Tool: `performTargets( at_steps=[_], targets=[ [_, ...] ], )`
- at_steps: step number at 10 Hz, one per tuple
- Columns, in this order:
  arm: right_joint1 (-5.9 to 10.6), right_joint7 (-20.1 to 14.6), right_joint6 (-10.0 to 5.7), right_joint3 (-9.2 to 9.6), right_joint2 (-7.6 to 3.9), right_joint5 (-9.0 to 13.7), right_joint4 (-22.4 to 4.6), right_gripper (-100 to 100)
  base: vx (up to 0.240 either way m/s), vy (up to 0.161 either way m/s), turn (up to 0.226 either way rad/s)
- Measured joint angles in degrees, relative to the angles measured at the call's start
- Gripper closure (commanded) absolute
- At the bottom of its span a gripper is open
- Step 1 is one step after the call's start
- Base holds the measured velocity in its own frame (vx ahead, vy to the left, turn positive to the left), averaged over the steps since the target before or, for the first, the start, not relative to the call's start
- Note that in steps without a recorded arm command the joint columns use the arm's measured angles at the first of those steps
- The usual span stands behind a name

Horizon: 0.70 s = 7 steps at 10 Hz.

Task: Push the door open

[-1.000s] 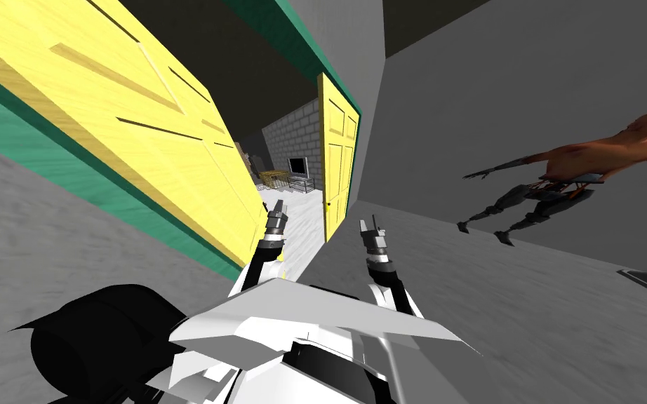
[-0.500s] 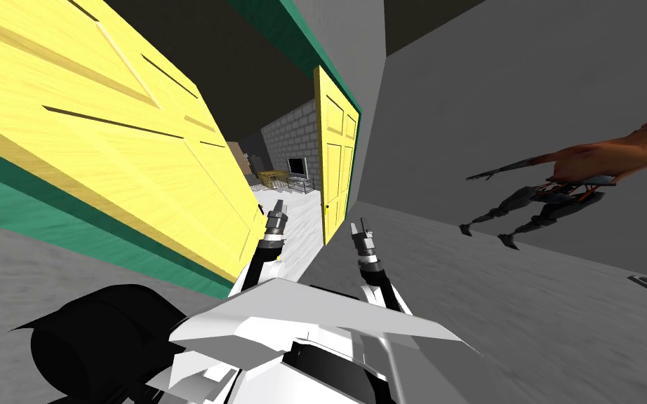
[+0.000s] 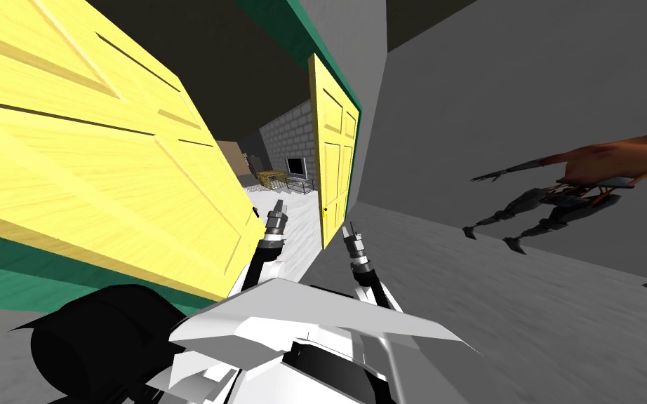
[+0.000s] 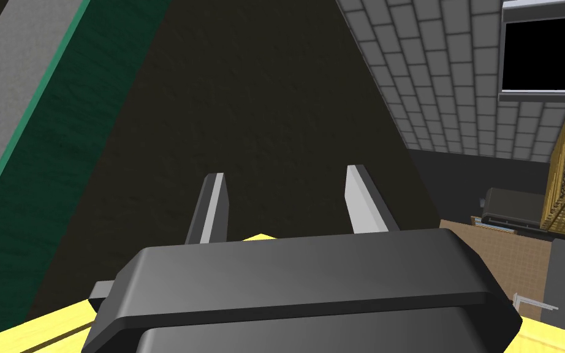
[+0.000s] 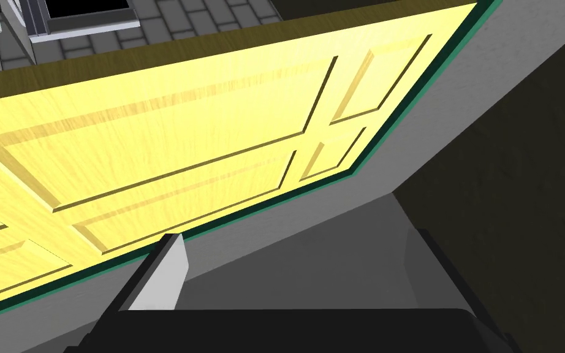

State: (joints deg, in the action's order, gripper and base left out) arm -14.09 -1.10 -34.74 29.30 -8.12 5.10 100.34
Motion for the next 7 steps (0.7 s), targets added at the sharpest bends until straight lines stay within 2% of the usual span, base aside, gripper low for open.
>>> performTargets(
  at_steps=[2, 5, 7],
  targets=[
    [0.74, -0.2, -0.11, 1.82, -0.19, -0.1, -1.7, -100, 0.101, -0.02, -0.002],
    [2.4, -0.7, -1.17, 4.22, -0.49, -0.2, -5.6, -100, 0.12, -0.016, -0.001],
    [3.04, -1.0, -1.12, 5.97, -0.8, -0.3, -6.9, -100, 0.107, -0.037, 0.0]
  ],
)
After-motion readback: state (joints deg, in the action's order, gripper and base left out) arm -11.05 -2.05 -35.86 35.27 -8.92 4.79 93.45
